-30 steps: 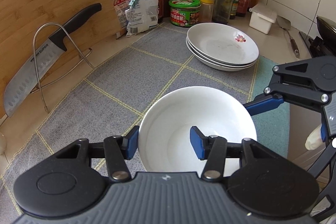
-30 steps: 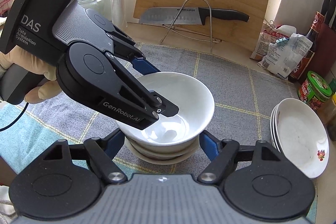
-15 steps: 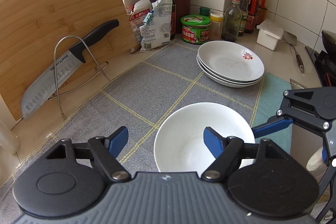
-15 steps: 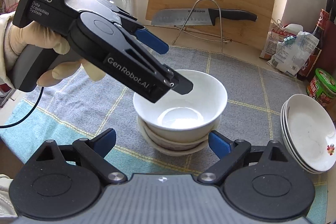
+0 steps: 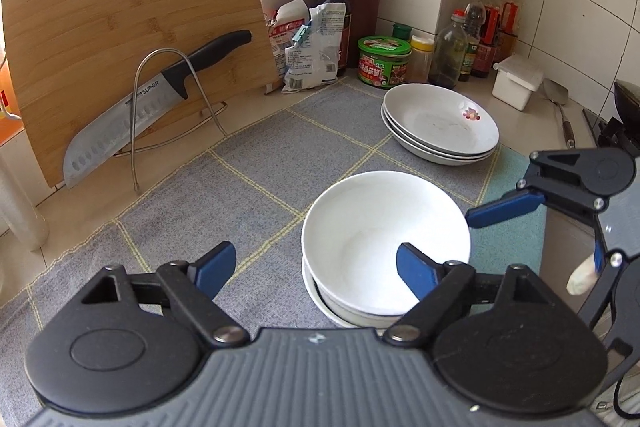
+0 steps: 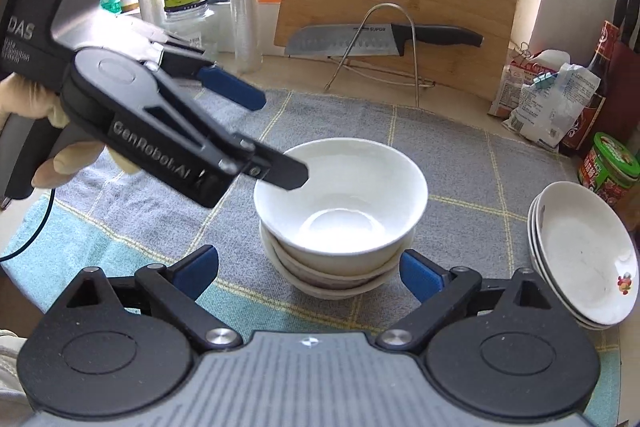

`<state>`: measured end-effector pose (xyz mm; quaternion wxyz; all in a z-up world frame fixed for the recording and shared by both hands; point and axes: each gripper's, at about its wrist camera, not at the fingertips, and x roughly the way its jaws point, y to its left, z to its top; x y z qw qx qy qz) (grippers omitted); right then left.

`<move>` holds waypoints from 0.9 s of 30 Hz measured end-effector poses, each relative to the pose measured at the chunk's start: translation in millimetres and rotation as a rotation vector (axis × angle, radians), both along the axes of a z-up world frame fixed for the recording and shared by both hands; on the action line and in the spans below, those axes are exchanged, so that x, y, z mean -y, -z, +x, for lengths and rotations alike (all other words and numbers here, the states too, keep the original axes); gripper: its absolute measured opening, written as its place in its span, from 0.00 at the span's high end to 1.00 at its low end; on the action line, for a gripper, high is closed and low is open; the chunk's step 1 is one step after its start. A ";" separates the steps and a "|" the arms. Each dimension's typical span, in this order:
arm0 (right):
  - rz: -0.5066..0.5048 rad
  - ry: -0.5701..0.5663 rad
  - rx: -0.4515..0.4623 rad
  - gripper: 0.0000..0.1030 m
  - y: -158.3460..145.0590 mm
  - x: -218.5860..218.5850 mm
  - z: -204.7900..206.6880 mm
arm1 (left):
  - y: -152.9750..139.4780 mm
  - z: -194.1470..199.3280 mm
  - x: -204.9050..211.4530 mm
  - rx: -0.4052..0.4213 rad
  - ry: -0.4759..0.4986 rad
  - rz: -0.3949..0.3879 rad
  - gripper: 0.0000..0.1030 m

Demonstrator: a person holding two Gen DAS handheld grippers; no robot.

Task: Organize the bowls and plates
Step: 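Withdraw the left tool from the three nested bowls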

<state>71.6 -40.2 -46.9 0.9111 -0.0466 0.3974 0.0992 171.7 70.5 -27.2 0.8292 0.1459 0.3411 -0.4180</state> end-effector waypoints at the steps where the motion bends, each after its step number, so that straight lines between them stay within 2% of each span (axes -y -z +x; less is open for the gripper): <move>1: -0.003 -0.001 0.017 0.04 -3.7 0.1 -0.4 | 1.5 -2.1 -3.3 -0.003 -0.009 -0.002 0.15; 5: -0.032 -0.022 0.060 0.03 -10.0 -4.7 4.9 | 7.4 -3.4 -17.0 -0.035 -0.054 -0.039 0.13; 12: -0.051 -0.009 0.020 0.02 -4.0 -8.2 9.7 | 8.1 0.0 -43.4 -0.023 -0.109 -0.077 0.09; 16: -0.050 0.038 0.003 0.02 -6.5 -2.9 4.8 | 18.4 1.6 -51.0 -0.045 -0.094 -0.086 0.09; 20: -0.088 0.056 -0.039 0.00 0.1 9.3 -2.6 | 36.0 -6.5 -41.6 -0.073 -0.041 -0.061 0.08; 24: -0.092 0.043 -0.131 0.00 31.0 36.3 1.6 | 56.9 -20.2 -20.8 -0.081 -0.023 0.013 0.08; 27: -0.108 0.000 -0.156 0.00 51.8 51.9 12.9 | 68.5 -29.5 -4.5 -0.061 -0.042 0.072 0.08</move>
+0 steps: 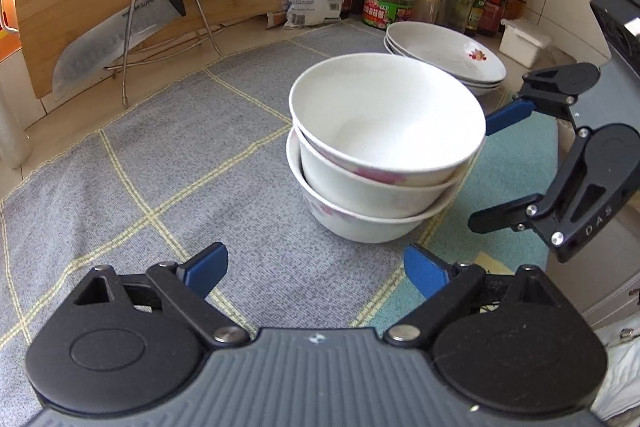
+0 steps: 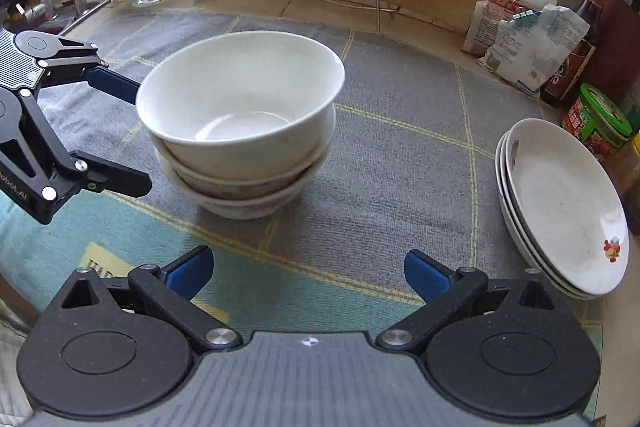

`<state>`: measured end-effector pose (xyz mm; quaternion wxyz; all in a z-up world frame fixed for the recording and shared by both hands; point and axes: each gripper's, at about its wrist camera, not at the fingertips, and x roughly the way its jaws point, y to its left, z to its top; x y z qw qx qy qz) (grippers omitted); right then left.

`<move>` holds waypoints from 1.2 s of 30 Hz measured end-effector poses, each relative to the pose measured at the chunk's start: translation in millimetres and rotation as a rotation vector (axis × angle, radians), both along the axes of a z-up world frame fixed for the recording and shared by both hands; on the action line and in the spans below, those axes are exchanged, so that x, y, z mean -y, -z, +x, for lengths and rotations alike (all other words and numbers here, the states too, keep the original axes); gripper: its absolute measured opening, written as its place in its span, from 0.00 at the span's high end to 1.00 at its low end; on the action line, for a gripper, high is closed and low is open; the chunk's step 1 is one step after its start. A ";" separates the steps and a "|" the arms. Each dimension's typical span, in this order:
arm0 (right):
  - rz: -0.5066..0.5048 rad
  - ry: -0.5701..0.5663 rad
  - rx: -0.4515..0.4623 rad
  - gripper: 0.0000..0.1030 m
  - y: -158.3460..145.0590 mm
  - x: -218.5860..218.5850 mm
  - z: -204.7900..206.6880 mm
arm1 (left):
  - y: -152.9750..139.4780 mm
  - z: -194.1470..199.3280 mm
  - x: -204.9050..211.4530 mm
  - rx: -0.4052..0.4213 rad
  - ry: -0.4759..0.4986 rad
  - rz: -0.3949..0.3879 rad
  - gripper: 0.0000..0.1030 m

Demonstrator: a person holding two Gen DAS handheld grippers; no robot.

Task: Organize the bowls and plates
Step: 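Withdraw the left tool from the three nested bowls, then close the left and right tools on opposite sides of the bowl stack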

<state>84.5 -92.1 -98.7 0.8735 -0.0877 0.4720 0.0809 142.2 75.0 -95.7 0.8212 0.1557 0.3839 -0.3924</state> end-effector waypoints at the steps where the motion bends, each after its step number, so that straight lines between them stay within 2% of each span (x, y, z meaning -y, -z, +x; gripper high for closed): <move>1: -0.006 -0.025 -0.004 0.00 4.2 3.9 5.3 | 2.5 -1.8 5.1 -0.003 -0.019 0.021 0.08; 4: 0.025 -0.130 0.006 0.00 9.2 13.5 16.7 | 6.4 -7.0 20.4 -0.004 -0.063 0.063 0.08; 10: 0.074 -0.317 -0.030 0.00 27.2 22.5 33.7 | 12.4 -16.3 44.9 0.025 -0.136 0.134 0.08; 14: 0.074 -0.400 -0.027 0.00 27.8 24.4 33.8 | 17.2 -18.6 53.3 0.022 -0.151 0.146 0.07; 16: 0.070 -0.431 -0.033 0.00 27.2 25.5 35.8 | 19.7 -14.0 52.5 -0.014 -0.181 0.121 0.03; 17: 0.070 -0.439 -0.033 0.00 27.0 26.0 37.2 | 21.7 -11.0 50.8 -0.036 -0.194 0.107 0.00; 30: 0.099 -0.455 0.032 0.00 30.5 38.8 27.3 | 22.7 -12.5 47.5 0.020 -0.159 0.066 0.00; 36: 0.098 -0.466 0.030 0.00 30.3 38.8 27.1 | 21.4 -7.3 46.3 0.024 -0.088 0.058 0.00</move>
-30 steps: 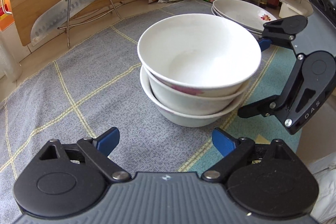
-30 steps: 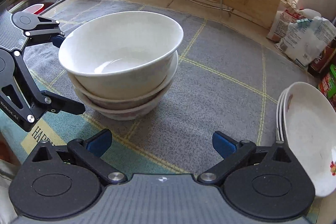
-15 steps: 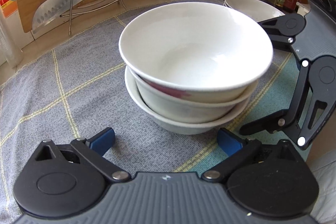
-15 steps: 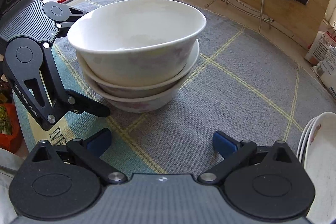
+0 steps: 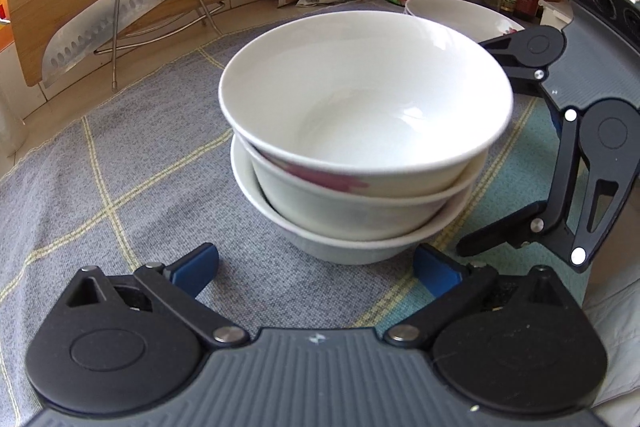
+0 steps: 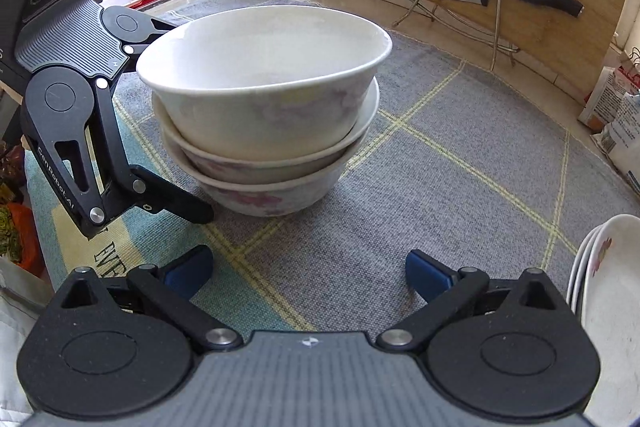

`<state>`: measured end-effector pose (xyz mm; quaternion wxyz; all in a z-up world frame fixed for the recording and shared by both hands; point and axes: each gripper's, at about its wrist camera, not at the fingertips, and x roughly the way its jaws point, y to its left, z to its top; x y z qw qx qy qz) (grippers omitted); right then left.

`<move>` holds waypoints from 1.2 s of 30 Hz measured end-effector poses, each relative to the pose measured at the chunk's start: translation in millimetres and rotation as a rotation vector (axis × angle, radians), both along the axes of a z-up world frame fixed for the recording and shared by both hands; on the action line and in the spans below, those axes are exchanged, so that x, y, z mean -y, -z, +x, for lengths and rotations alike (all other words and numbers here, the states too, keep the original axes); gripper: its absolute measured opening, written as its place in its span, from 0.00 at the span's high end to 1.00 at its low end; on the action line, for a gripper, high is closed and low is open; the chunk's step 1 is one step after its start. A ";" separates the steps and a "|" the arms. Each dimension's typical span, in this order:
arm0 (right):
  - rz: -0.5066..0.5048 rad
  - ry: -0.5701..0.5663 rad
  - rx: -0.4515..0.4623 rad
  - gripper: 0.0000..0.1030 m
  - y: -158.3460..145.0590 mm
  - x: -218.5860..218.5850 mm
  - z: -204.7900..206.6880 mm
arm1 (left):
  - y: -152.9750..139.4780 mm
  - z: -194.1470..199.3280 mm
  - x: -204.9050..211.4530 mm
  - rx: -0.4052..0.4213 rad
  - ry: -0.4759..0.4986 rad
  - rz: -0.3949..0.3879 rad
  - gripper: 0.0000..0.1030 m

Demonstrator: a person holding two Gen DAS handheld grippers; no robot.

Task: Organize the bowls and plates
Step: 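Close the left and right tools on opposite sides of the bowl stack, then lift and carry the bowl stack with both tools over the plate stack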

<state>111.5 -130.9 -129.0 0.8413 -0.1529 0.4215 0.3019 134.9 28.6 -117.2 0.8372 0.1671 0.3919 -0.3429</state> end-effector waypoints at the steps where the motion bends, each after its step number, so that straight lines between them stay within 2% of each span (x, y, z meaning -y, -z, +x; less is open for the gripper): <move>1: 0.000 -0.005 -0.001 0.00 -0.5 -1.8 1.4 | 0.0 1.9 0.3 0.001 0.017 0.000 0.00; 9: -0.012 -0.070 -0.015 0.00 -2.5 -12.7 16.3 | 1.2 12.0 -1.6 0.014 0.149 -0.013 0.00; 16: -0.036 -0.139 -0.005 0.00 -15.8 -23.2 29.7 | 0.9 17.2 -10.2 0.024 0.303 -0.009 0.03; 23: -0.060 -0.215 -0.029 0.02 -18.7 -32.9 37.6 | -5.2 24.4 -10.9 0.037 0.457 0.008 0.10; 25: -0.056 -0.229 -0.036 0.03 -20.3 -33.9 40.1 | -4.8 27.6 -9.2 0.018 0.482 0.007 0.15; 34: -0.043 -0.317 -0.060 0.12 -19.9 -32.5 45.2 | -3.2 36.2 -3.4 -0.042 0.510 -0.005 0.15; 36: -0.038 -0.326 -0.063 0.13 -19.8 -32.0 45.6 | -3.6 37.2 -1.8 -0.050 0.521 -0.006 0.19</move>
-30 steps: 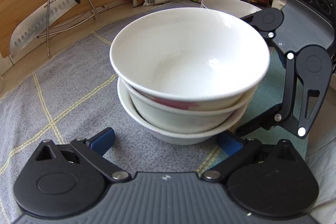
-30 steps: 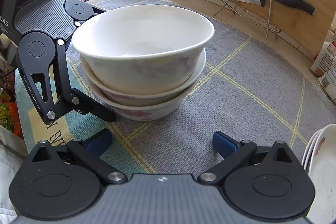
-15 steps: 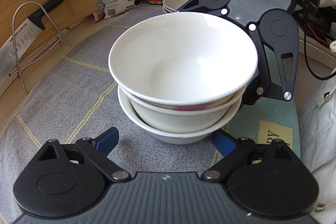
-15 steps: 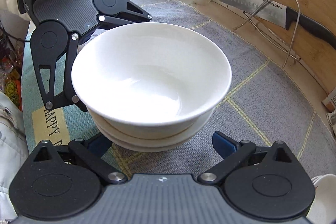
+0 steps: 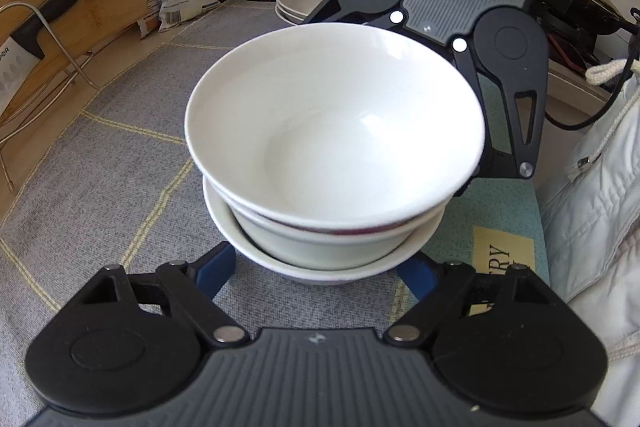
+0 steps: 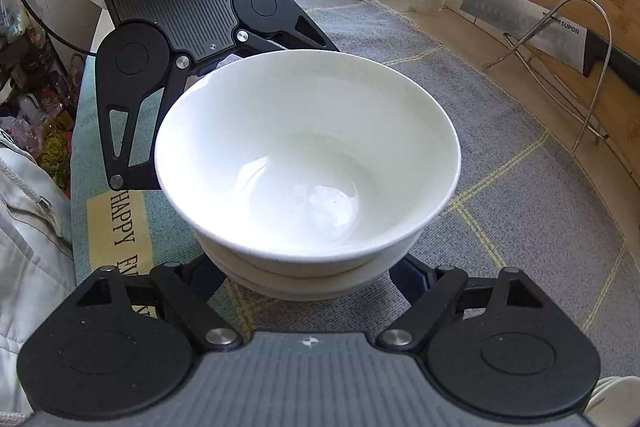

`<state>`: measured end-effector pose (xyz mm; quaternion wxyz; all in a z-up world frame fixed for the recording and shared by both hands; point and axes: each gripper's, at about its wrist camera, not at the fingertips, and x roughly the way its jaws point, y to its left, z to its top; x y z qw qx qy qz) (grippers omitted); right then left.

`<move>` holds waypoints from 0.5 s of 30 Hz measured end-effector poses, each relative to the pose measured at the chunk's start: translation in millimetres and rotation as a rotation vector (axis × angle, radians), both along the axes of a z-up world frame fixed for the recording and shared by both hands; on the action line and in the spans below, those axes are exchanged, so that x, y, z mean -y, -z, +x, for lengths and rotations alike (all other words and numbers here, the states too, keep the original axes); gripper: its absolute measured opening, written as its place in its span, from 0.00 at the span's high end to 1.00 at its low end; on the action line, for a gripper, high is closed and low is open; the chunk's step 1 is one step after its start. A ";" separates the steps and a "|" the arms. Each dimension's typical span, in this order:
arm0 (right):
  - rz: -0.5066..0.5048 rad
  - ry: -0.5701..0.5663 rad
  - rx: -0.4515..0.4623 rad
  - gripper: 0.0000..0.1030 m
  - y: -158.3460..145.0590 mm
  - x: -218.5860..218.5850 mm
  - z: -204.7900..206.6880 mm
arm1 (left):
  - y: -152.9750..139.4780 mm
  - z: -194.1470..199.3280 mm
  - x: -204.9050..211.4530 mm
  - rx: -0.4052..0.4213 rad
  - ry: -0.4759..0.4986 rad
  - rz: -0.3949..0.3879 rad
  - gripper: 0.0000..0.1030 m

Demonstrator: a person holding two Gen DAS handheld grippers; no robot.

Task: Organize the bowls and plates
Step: 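Lift and carry the bowl stack with both tools over the plate stack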

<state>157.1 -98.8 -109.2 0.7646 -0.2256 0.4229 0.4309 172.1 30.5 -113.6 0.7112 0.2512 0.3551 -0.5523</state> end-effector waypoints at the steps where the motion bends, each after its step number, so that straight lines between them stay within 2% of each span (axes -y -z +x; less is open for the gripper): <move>1: 0.002 -0.004 -0.003 0.13 0.0 0.7 0.0 | 0.0 0.4 0.9 -0.001 0.005 0.003 0.19; 5: 0.015 -0.016 -0.025 0.17 1.1 -0.1 3.7 | 1.1 1.1 2.5 -0.005 0.016 0.010 0.20; 15: 0.012 -0.012 -0.035 0.18 0.8 -0.9 5.2 | 3.9 0.8 5.1 -0.010 0.057 0.020 0.23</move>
